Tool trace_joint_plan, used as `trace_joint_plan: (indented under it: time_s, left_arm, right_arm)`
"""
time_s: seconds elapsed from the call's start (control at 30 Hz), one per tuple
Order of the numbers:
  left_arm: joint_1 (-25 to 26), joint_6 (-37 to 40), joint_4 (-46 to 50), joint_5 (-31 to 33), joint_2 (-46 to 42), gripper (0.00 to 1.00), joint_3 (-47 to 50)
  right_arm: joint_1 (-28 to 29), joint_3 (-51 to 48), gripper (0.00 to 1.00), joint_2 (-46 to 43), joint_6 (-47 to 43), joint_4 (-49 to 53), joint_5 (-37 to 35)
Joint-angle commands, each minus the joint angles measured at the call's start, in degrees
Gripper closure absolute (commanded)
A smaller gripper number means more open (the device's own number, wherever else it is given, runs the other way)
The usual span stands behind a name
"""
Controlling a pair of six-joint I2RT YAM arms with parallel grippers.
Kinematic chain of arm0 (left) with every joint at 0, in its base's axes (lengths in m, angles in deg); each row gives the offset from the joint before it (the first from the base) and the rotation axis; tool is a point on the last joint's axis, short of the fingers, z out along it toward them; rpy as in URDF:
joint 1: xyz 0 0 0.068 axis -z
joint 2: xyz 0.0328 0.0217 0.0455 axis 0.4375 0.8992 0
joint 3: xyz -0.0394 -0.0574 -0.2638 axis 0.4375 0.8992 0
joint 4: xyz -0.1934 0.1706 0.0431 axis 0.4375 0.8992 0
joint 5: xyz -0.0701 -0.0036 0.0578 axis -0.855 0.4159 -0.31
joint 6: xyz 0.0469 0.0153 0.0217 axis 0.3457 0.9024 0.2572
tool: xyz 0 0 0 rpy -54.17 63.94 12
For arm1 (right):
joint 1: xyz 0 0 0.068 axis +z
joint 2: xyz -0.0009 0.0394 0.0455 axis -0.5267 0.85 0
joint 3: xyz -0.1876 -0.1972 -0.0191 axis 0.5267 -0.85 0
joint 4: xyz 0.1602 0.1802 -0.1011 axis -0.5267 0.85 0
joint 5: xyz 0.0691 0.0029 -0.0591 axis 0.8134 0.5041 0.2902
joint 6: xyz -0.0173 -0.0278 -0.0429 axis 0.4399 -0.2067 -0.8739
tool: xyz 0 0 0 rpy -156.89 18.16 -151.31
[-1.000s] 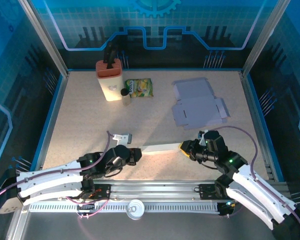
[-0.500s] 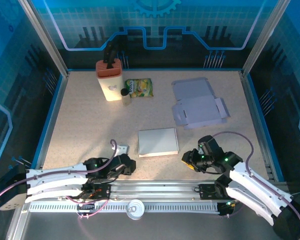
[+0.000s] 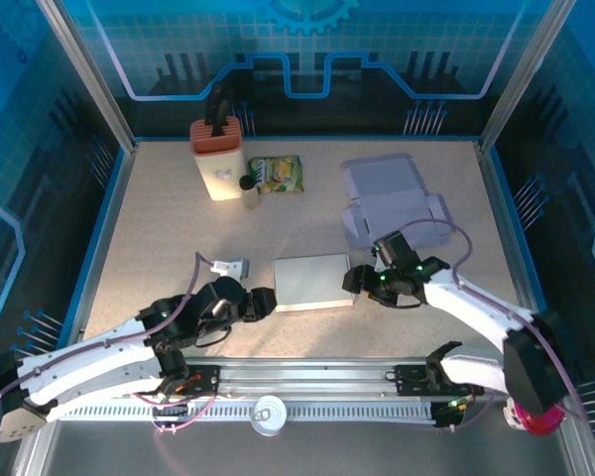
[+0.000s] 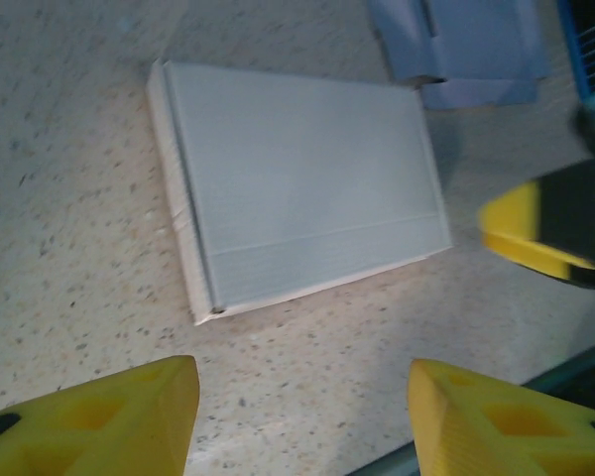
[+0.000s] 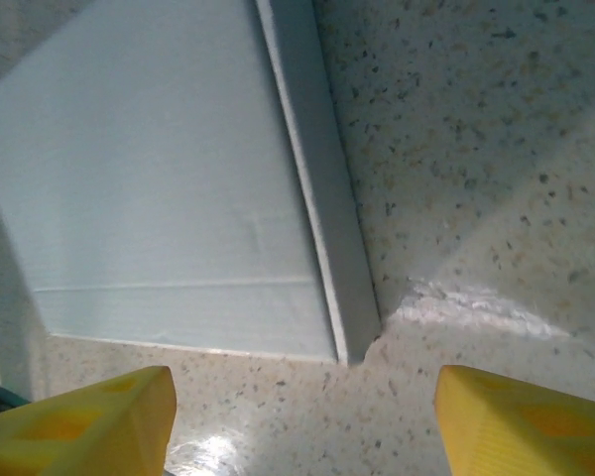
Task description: Fold the paper box
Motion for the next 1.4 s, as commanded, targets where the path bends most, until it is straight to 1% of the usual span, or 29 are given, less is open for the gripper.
trace_joint_plan:
  time_s: [0.0, 0.17, 0.27, 0.4, 0.53, 0.67, 0.77, 0.87, 0.93, 1.0, 1.07, 1.13, 1.2, 1.27, 1.33, 1.37]
  left_arm:
    - [-0.9, 3.6, 4.8, -3.3, -1.4, 0.41, -3.4]
    - [-1.3, 3.7, 7.1, -3.2, -4.8, 0.41, -4.2]
    - [-1.4, 3.9, 9.4, -2.5, -5.9, 0.42, -4.9]
    - [-1.4, 3.9, 11.8, -1.0, -8.1, 0.45, -5.0]
    - [-1.3, 3.6, 14.7, 1.2, -12.3, 0.47, -4.9]
    - [-1.3, 4.6, 18.0, 3.4, -16.9, 0.47, -6.2]
    - [-1.3, 5.4, 20.5, 4.9, -19.5, 0.48, -7.7]
    - [-1.3, 5.7, 21.6, 5.7, -20.8, 0.48, -8.4]
    - [-1.4, 5.8, 21.7, 5.6, -20.8, 0.48, -8.5]
    - [-1.4, 5.8, 21.3, 5.0, -20.6, 0.48, -8.3]
    - [-1.4, 5.9, 20.2, 4.3, -20.4, 0.47, -7.8]
    - [-1.4, 6.0, 18.2, 3.0, -20.0, 0.46, -7.0]
    - [-1.4, 6.2, 14.8, 1.1, -18.5, 0.44, -5.7]
    - [-1.4, 5.9, 10.7, -0.9, -15.8, 0.44, -4.6]
    - [-1.3, 5.1, 5.3, -3.4, -12.5, 0.44, -3.2]
    - [-1.3, 4.6, 2.2, -4.7, -10.5, 0.44, -2.4]
  right_arm:
    - [0.3, 3.5, 0.32, 5.5, -4.6, -1.5, 1.6]
    - [2.6, 6.2, 0.37, 12.2, -4.6, -4.2, 3.1]
    - [5.9, 9.1, 0.45, 16.4, -3.3, -5.4, 2.8]
    - [10.8, 13.8, 0.51, 23.4, 0.4, -8.4, 1.7]
    - [15.6, 23.3, 0.55, 31.8, 5.2, -12.2, 0.6]
    - [20.6, 35.2, 0.58, 42.7, 8.7, -14.8, -0.7]
    - [23.1, 45.9, 0.58, 50.2, 8.7, -13.2, -2.5]
    - [24.1, 56.1, 0.59, 57.2, 7.7, -10.5, -3.2]
    - [24.3, 61.0, 0.59, 60.0, 6.5, -8.2, -3.8]
    - [24.3, 62.3, 0.56, 59.8, 5.0, -7.9, -4.4]
    - [24.3, 60.9, 0.5, 56.5, 2.8, -7.2, -6.1]
    - [23.8, 57.4, 0.44, 50.8, 0.5, -6.9, -7.7]
    - [22.3, 51.6, 0.4, 42.7, -1.2, -7.4, -8.4]
    - [19.3, 45.9, 0.38, 35.3, -2.5, -7.0, -8.4]
    - [13.9, 39.5, 0.38, 28.6, -3.2, -6.8, -6.9]
    - [10.0, 36.1, 0.39, 25.4, -3.8, -6.6, -6.1]
